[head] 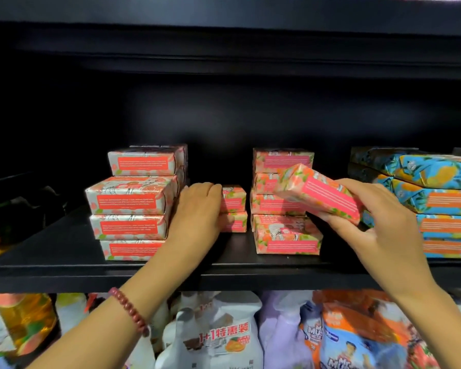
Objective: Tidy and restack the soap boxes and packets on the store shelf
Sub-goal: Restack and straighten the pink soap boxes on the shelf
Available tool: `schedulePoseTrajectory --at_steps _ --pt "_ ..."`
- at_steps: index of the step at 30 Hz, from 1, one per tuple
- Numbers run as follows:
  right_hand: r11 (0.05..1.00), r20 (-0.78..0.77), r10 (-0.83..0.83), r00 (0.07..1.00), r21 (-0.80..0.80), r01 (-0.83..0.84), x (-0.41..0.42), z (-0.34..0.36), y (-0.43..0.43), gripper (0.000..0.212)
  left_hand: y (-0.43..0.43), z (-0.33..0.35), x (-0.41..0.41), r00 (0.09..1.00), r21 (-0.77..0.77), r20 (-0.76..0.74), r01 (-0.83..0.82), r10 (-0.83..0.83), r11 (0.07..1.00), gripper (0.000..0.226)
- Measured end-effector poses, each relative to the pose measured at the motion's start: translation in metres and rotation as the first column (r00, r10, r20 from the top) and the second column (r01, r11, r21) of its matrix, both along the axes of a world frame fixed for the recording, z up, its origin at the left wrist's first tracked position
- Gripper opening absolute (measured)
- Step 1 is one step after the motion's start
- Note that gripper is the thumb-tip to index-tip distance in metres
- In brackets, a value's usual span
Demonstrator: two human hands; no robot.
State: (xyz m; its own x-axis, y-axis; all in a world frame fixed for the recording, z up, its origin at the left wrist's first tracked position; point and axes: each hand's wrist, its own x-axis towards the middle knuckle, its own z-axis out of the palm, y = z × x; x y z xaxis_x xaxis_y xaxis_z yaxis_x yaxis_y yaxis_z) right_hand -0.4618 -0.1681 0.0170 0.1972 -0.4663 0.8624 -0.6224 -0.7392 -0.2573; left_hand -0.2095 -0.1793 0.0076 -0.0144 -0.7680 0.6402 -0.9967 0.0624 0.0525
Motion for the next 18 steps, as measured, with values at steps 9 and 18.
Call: schedulePoseTrajectory --at_steps 9,18 --pt "1.000 0.052 0.021 0.998 -0.002 -0.021 -0.009 -0.011 0.001 0.046 0.007 -0.002 -0.004 0.997 -0.092 0.042 -0.062 0.066 0.994 0.042" --pt "0.999 0.014 0.035 0.999 0.004 -0.035 -0.011 -0.014 -0.006 0.051 0.012 0.004 -0.010 0.991 -0.166 0.006 -0.132 0.135 0.977 0.023"
